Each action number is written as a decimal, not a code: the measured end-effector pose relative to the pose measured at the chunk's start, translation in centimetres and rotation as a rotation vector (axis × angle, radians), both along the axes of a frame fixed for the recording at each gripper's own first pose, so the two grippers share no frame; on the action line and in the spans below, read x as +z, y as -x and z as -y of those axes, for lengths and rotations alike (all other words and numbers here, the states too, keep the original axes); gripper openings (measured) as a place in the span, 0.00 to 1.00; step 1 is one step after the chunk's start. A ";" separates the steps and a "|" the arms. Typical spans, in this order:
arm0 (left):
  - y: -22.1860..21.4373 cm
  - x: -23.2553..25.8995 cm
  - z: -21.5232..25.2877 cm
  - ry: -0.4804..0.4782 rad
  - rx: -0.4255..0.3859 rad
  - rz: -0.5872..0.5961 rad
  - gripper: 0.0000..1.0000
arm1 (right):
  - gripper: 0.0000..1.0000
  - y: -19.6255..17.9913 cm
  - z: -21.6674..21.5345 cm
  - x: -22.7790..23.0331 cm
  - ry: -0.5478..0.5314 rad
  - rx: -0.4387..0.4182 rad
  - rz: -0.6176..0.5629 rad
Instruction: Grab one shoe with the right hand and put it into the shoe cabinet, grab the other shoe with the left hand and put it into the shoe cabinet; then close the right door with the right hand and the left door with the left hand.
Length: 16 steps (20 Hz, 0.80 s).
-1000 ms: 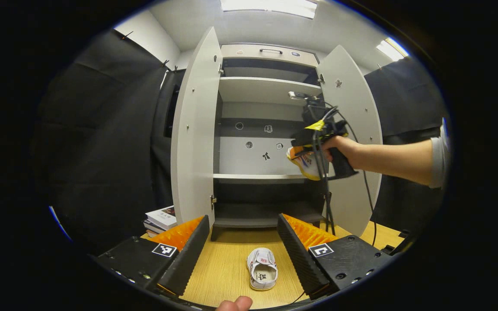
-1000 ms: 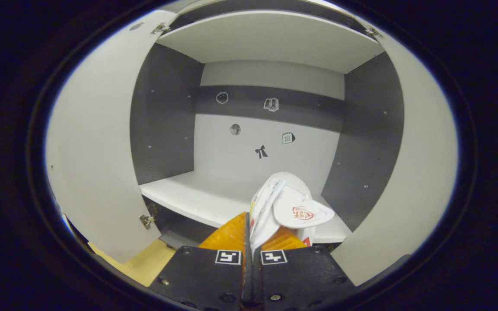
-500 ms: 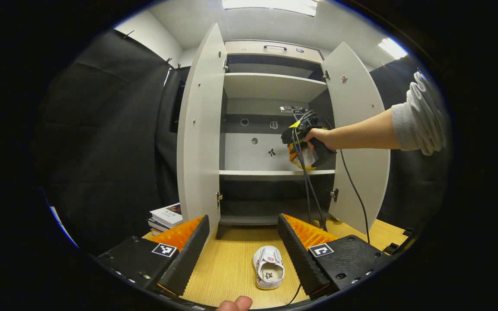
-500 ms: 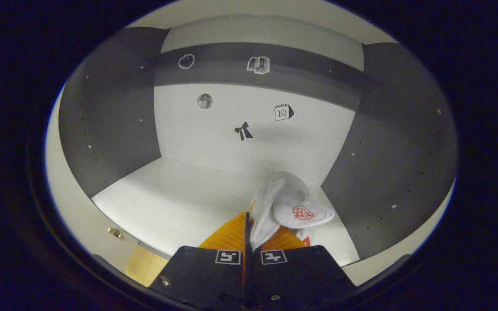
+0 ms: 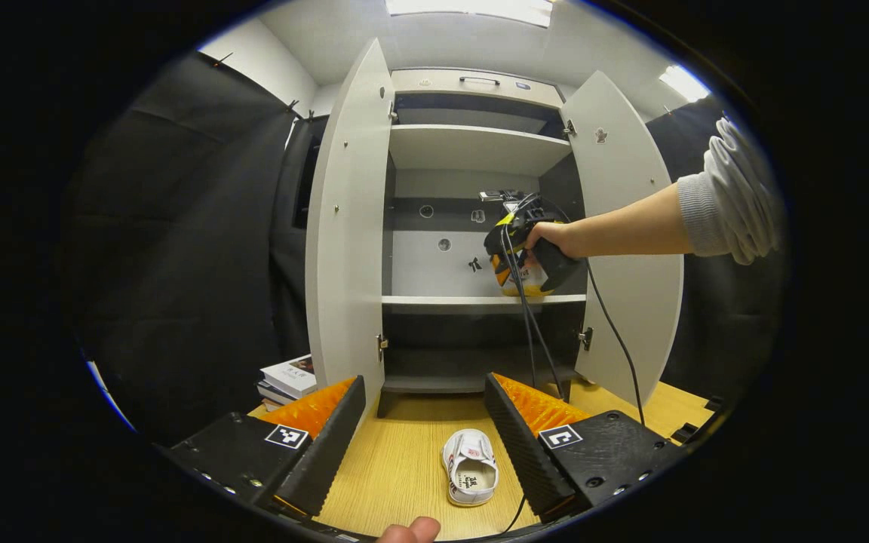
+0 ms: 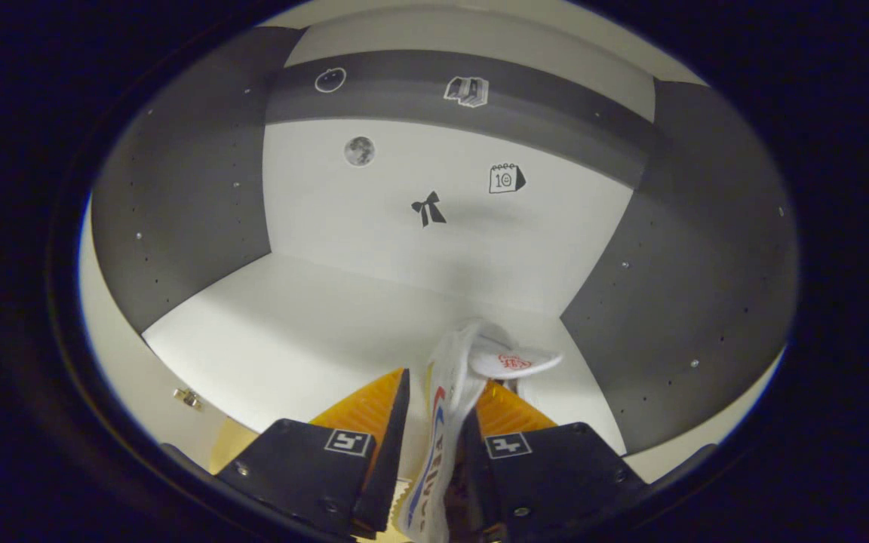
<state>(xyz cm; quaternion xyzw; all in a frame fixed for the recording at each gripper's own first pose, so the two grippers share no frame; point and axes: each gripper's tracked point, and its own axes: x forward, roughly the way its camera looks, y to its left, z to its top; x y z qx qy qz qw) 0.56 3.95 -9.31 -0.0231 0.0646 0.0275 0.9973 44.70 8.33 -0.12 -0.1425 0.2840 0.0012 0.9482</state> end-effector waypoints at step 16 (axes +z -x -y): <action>0.2 1.5 1.5 0.007 -0.042 0.064 0.95 | 0.53 16.1 -2.7 13.7 -0.103 0.170 0.417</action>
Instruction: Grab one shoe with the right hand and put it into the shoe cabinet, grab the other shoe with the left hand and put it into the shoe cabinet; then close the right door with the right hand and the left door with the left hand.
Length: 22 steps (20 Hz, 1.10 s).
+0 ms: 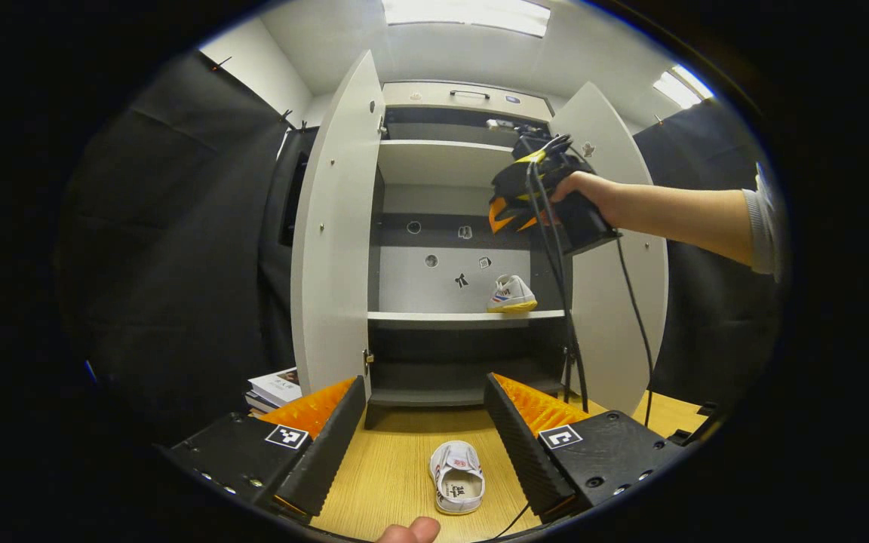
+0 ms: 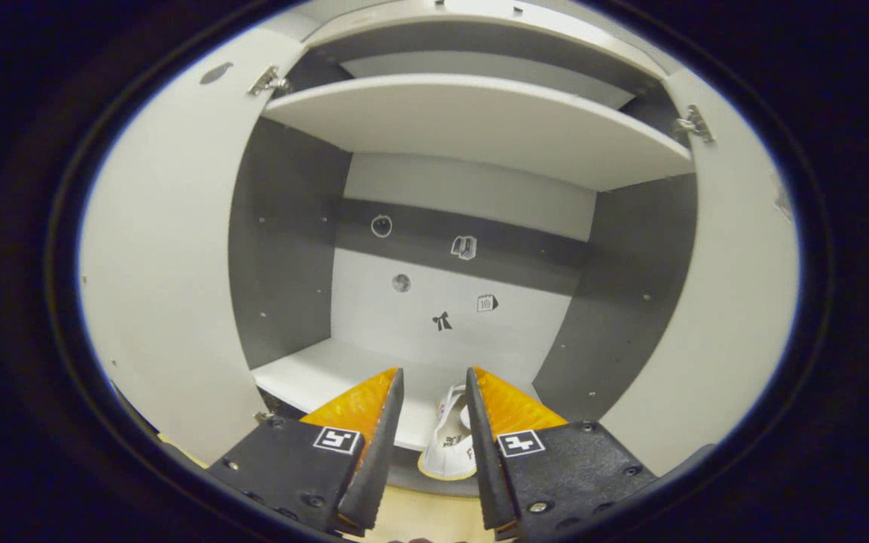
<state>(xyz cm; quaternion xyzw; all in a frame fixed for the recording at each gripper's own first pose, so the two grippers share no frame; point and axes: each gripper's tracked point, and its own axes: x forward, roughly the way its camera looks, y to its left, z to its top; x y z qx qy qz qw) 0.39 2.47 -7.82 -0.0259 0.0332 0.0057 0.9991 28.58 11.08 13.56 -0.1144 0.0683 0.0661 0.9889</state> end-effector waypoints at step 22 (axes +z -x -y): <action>0.9 -4.1 1.0 -0.043 0.010 -0.110 0.95 | 0.96 24.9 8.7 -21.4 -0.121 -0.122 0.140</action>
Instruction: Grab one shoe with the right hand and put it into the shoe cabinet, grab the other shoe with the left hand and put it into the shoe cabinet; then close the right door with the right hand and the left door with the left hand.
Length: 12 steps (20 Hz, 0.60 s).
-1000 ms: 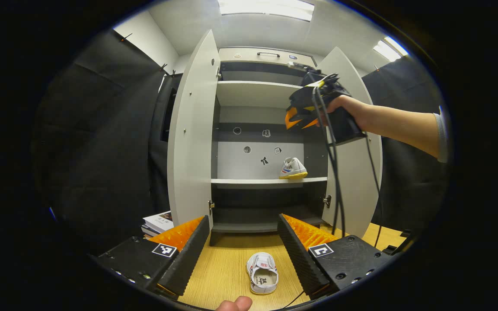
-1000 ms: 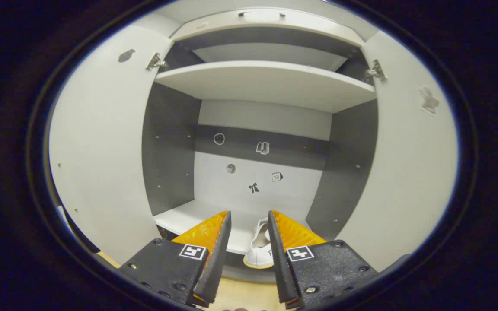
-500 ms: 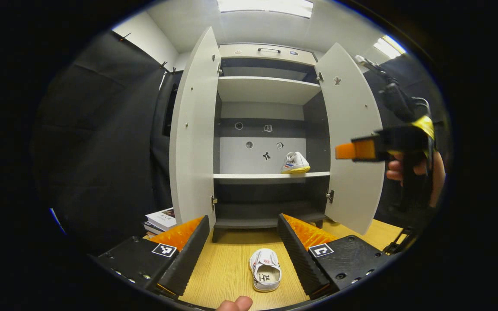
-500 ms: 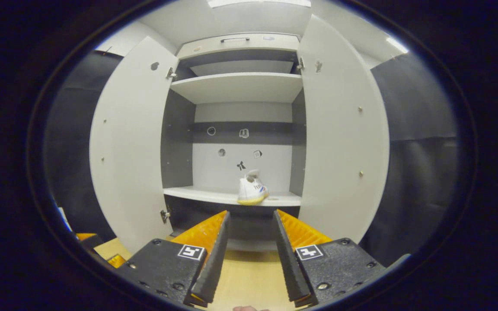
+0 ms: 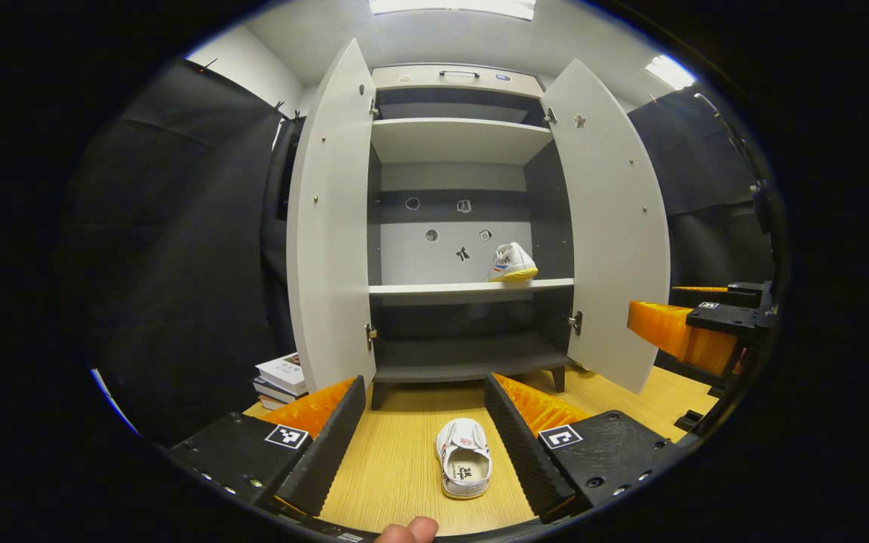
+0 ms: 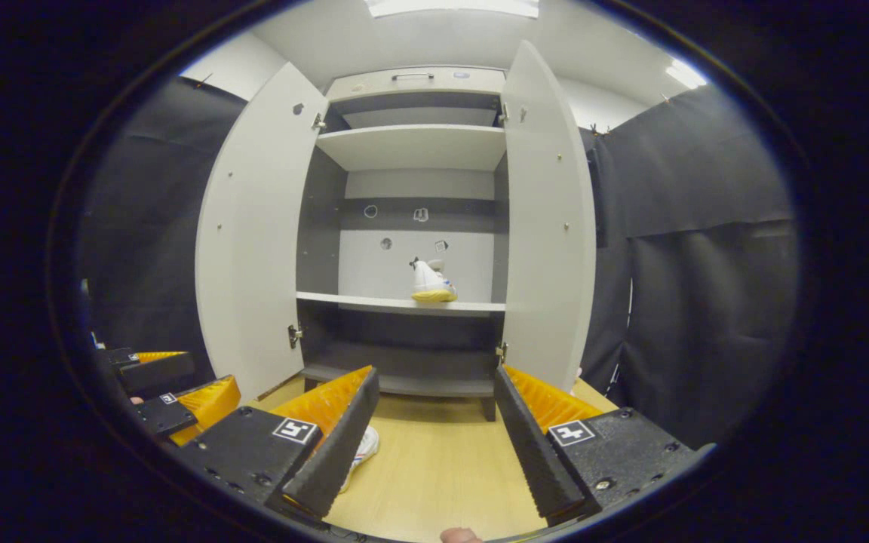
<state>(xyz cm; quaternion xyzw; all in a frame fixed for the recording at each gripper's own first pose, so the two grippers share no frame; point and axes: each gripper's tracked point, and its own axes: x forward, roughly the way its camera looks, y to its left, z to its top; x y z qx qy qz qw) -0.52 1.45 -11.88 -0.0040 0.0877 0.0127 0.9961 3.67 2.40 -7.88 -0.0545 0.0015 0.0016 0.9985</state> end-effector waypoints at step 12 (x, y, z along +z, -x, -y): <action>-1.7 -16.8 2.2 0.113 -0.137 -0.459 0.96 | 0.96 1.7 3.6 -4.1 -0.050 -0.040 -0.121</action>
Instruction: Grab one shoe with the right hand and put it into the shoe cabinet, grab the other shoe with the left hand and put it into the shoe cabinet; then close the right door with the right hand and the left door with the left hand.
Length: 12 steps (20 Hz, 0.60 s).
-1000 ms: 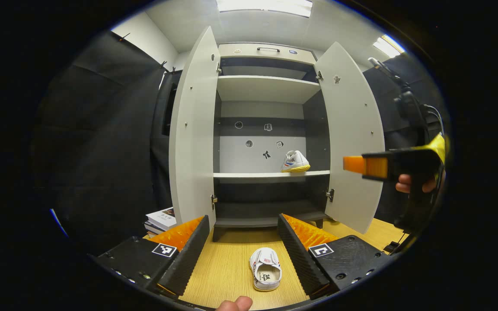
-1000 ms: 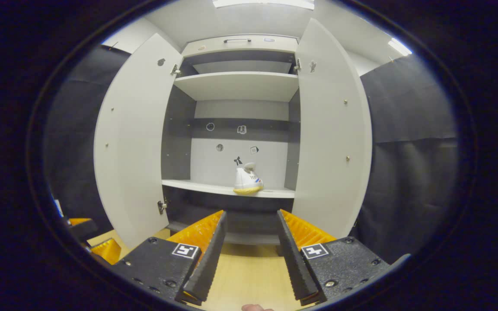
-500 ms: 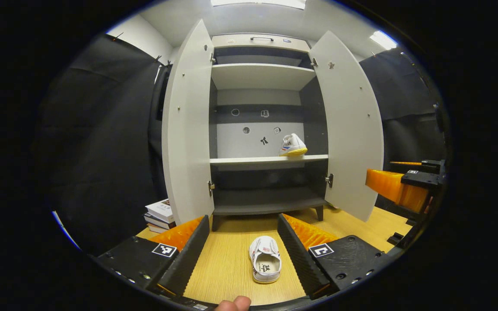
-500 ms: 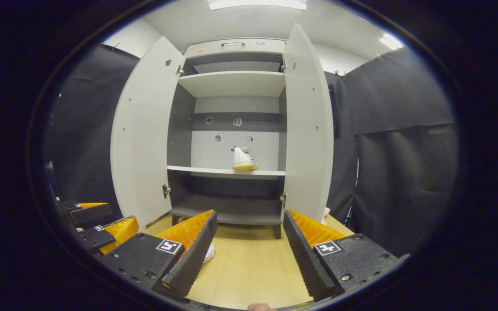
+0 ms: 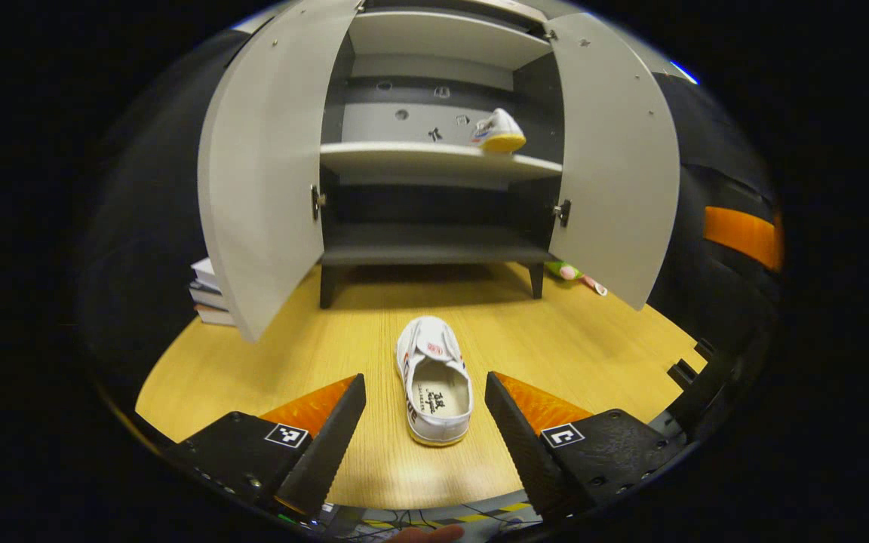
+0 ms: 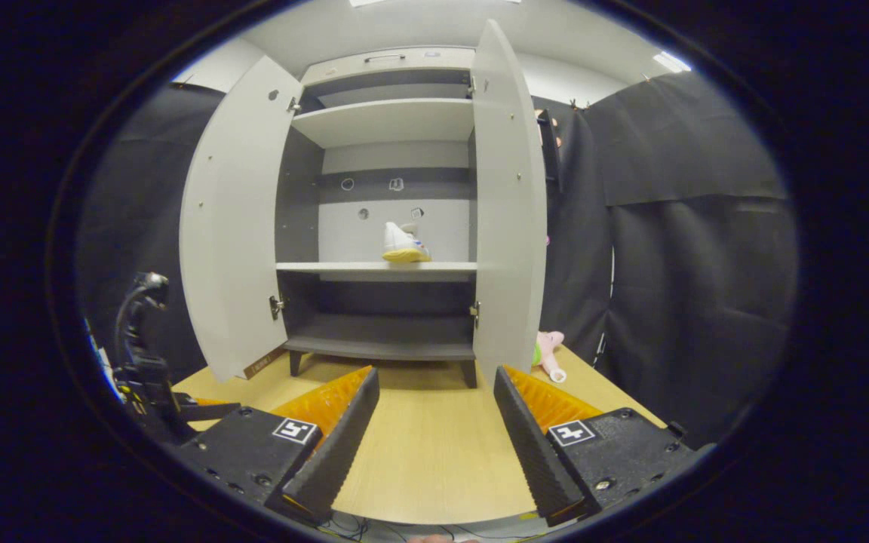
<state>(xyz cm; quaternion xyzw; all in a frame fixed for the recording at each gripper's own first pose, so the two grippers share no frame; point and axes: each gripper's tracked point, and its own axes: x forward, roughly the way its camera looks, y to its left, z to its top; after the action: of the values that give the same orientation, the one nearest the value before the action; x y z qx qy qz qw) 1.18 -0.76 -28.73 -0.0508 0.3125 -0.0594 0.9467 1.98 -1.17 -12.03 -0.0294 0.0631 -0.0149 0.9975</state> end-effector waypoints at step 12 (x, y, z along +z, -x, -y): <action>-7.3 -10.2 -1.3 0.002 0.052 -0.174 0.95 | 0.97 -1.7 1.5 -1.7 0.023 -0.010 -0.073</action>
<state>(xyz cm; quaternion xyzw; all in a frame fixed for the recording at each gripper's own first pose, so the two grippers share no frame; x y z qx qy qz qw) 8.46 0.55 -38.94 -0.0647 0.3922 -0.0307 0.9171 3.68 -2.68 -13.68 -0.0412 0.0992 -0.0198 0.9940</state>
